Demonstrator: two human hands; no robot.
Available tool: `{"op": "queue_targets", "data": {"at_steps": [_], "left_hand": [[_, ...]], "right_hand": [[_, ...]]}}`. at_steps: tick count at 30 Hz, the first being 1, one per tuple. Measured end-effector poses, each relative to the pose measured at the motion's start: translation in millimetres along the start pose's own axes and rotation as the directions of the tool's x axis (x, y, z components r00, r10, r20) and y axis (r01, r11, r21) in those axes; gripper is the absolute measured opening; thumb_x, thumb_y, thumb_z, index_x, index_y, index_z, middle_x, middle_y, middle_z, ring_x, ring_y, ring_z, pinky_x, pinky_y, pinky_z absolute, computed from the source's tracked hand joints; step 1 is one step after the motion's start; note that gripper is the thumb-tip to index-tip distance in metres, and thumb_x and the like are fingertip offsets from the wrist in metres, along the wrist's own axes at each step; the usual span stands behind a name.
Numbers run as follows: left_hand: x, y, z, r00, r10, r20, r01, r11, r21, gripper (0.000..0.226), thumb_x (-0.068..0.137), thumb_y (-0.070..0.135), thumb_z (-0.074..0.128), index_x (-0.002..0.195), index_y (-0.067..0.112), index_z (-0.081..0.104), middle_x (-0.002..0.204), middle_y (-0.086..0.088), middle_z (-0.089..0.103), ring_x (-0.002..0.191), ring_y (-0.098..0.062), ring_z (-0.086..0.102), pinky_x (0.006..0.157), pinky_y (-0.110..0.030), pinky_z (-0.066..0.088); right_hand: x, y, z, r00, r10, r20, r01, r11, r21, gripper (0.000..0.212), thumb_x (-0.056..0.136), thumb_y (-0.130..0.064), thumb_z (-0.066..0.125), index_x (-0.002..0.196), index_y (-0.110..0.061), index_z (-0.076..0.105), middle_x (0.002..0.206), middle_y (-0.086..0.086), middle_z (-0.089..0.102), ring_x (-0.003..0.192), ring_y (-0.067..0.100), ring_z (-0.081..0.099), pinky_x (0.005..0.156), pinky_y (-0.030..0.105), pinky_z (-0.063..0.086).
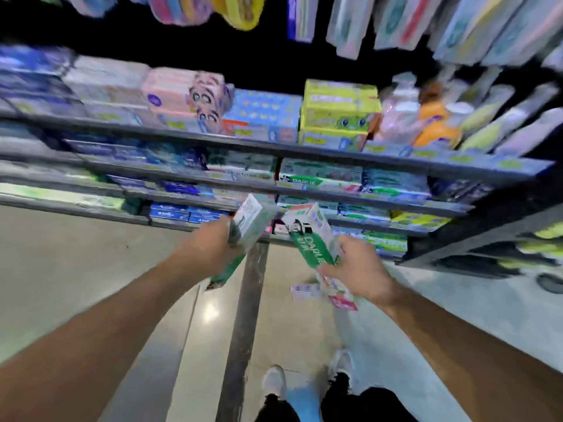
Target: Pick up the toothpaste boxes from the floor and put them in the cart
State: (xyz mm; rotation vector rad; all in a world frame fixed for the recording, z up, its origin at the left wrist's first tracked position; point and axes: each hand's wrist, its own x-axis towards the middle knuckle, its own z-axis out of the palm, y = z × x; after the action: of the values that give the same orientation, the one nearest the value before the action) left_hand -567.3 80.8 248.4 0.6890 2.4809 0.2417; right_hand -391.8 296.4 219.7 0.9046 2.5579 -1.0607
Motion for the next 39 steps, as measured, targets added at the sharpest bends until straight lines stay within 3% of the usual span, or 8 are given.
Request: {"op": "queue_targets", "data": {"at_steps": [3, 7, 11, 15, 24, 29, 34, 39], "left_hand": [[-48, 30, -69, 0.998, 0.023, -0.059, -0.032, 0.987, -0.155, 0.036, 0.082, 0.036, 0.075, 0.084, 0.008, 0.053, 0.082, -0.014, 0.062, 0.073, -0.026, 0.054, 0.061, -0.033, 0.039], [-88, 66, -131, 0.991, 0.106, -0.083, -0.125, 0.957, -0.261, 0.041, 0.081, 0.042, 0.075, 0.085, 0.007, 0.055, 0.076, -0.008, 0.061, 0.072, -0.026, 0.056, 0.061, -0.033, 0.04], [-98, 112, -160, 0.969, 0.243, -0.047, -0.244, 0.91, -0.335, 0.042, 0.085, 0.041, 0.073, 0.104, 0.006, 0.06, 0.099, -0.015, 0.069, 0.091, -0.031, 0.065, 0.08, -0.046, 0.055], [-102, 168, -165, 0.943, 0.334, -0.019, -0.319, 0.88, -0.352, 0.039, 0.084, 0.041, 0.073, 0.102, 0.009, 0.059, 0.094, -0.012, 0.071, 0.085, -0.026, 0.068, 0.079, -0.048, 0.057], [-128, 394, -94, 0.798, 0.589, 0.132, -0.509, 0.774, -0.377, 0.032, 0.085, 0.035, 0.074, 0.11, 0.019, 0.062, 0.107, 0.001, 0.071, 0.097, -0.017, 0.067, 0.089, -0.044, 0.055], [-163, 549, -23, 0.688, 0.688, 0.231, -0.573, 0.71, -0.408, 0.032, 0.087, 0.027, 0.073, 0.115, 0.016, 0.061, 0.113, 0.001, 0.071, 0.103, -0.017, 0.067, 0.095, -0.046, 0.053], [-199, 690, 42, 0.615, 0.745, 0.258, -0.626, 0.66, -0.415, 0.033, 0.086, 0.021, 0.074, 0.115, 0.021, 0.059, 0.116, 0.002, 0.068, 0.107, -0.019, 0.065, 0.094, -0.048, 0.052], [-214, 798, 90, 0.518, 0.785, 0.34, -0.632, 0.619, -0.467, 0.027, 0.088, 0.011, 0.071, 0.108, 0.026, 0.063, 0.112, 0.006, 0.071, 0.104, -0.014, 0.067, 0.096, -0.045, 0.052]], "right_hand": [[-38, -47, -57, 1.0, 0.018, -0.004, -0.016, 0.967, 0.254, 0.029, 0.068, -0.028, 0.087, 0.088, -0.017, 0.07, 0.081, -0.003, 0.072, 0.078, 0.02, 0.069, 0.06, 0.029, 0.048], [-86, -83, -114, 0.999, 0.018, -0.032, 0.003, 0.819, 0.574, 0.032, 0.07, -0.006, 0.086, 0.098, -0.002, 0.07, 0.097, 0.01, 0.076, 0.097, 0.032, 0.07, 0.089, 0.05, 0.055], [-125, -85, -158, 0.996, 0.039, -0.085, 0.025, 0.761, 0.649, 0.035, 0.071, -0.009, 0.086, 0.103, -0.013, 0.072, 0.099, -0.002, 0.076, 0.094, 0.018, 0.072, 0.092, 0.045, 0.055], [-166, -57, -205, 0.984, 0.085, -0.157, 0.044, 0.737, 0.674, 0.032, 0.072, -0.013, 0.086, 0.101, -0.019, 0.073, 0.097, -0.005, 0.076, 0.093, 0.015, 0.072, 0.091, 0.044, 0.055], [-270, 105, -312, 0.915, 0.224, -0.335, 0.104, 0.672, 0.733, 0.032, 0.076, -0.015, 0.083, 0.107, -0.016, 0.072, 0.103, -0.002, 0.076, 0.095, 0.018, 0.073, 0.09, 0.043, 0.056], [-350, 229, -373, 0.82, 0.372, -0.436, 0.081, 0.679, 0.73, 0.029, 0.073, -0.022, 0.084, 0.1, -0.016, 0.075, 0.094, 0.001, 0.077, 0.089, 0.023, 0.073, 0.084, 0.046, 0.058], [-424, 334, -431, 0.736, 0.482, -0.475, 0.058, 0.655, 0.754, 0.021, 0.072, -0.012, 0.084, 0.09, -0.015, 0.074, 0.087, -0.003, 0.077, 0.079, 0.012, 0.073, 0.065, 0.02, 0.053], [-458, 420, -474, 0.655, 0.569, -0.496, 0.059, 0.617, 0.785, 0.025, 0.074, -0.007, 0.082, 0.097, -0.012, 0.074, 0.09, -0.002, 0.077, 0.084, 0.015, 0.073, 0.064, 0.02, 0.052]]}}
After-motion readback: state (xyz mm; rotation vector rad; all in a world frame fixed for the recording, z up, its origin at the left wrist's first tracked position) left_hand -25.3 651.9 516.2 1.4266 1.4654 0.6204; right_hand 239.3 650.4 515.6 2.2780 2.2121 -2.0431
